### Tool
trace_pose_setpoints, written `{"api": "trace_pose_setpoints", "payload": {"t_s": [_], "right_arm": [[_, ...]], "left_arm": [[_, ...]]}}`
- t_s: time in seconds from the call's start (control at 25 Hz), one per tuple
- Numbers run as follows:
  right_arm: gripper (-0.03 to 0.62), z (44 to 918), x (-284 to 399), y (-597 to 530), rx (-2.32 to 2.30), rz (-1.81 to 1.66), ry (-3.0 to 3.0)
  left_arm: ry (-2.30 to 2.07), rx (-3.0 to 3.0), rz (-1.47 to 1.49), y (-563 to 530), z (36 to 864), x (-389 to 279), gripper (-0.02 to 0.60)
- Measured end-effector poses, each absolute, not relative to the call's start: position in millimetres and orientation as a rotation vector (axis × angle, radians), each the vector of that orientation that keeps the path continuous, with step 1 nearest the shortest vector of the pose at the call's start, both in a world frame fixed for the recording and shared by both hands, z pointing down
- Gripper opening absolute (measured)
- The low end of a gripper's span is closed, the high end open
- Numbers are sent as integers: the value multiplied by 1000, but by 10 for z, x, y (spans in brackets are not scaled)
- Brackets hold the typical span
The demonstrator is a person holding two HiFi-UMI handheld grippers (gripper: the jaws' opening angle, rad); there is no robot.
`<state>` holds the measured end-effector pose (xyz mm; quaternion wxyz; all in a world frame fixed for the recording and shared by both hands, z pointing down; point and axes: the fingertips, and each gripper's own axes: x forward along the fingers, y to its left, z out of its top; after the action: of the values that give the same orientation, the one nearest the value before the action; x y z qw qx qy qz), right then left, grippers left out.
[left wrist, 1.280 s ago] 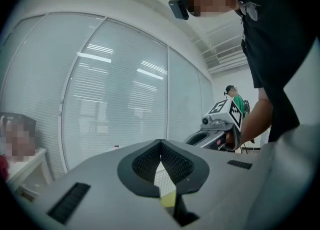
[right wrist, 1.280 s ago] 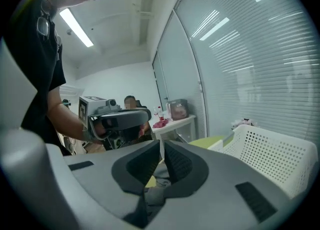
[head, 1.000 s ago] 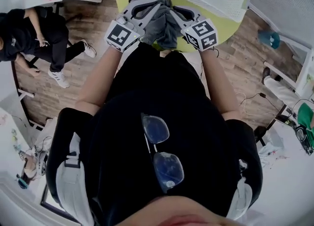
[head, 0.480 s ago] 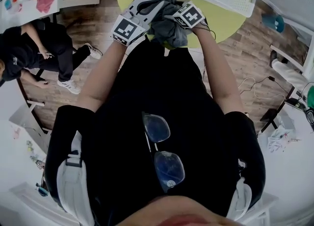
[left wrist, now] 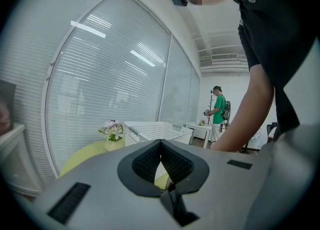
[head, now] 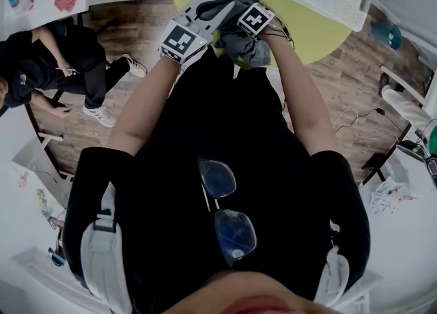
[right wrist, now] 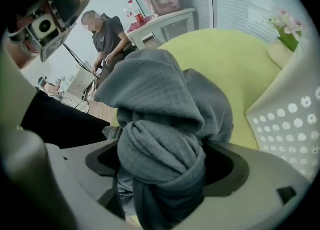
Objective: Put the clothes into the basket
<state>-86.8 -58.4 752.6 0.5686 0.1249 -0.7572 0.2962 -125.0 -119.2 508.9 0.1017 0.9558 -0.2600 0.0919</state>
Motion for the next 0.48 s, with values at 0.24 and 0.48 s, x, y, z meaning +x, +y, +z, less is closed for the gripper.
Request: {"api": "trace_pose_setpoints", "payload": {"t_s": [0.24,0.48], "right_arm": [[417,7595,-884,-537,277,607,-1765],[339,7307,-879,-476,261,580,-1805]], "left_arm": [[-796,2817,277,-1171,5061,-1378,9],[-801,2858,288,-1205,4882,-1352,9]]}}
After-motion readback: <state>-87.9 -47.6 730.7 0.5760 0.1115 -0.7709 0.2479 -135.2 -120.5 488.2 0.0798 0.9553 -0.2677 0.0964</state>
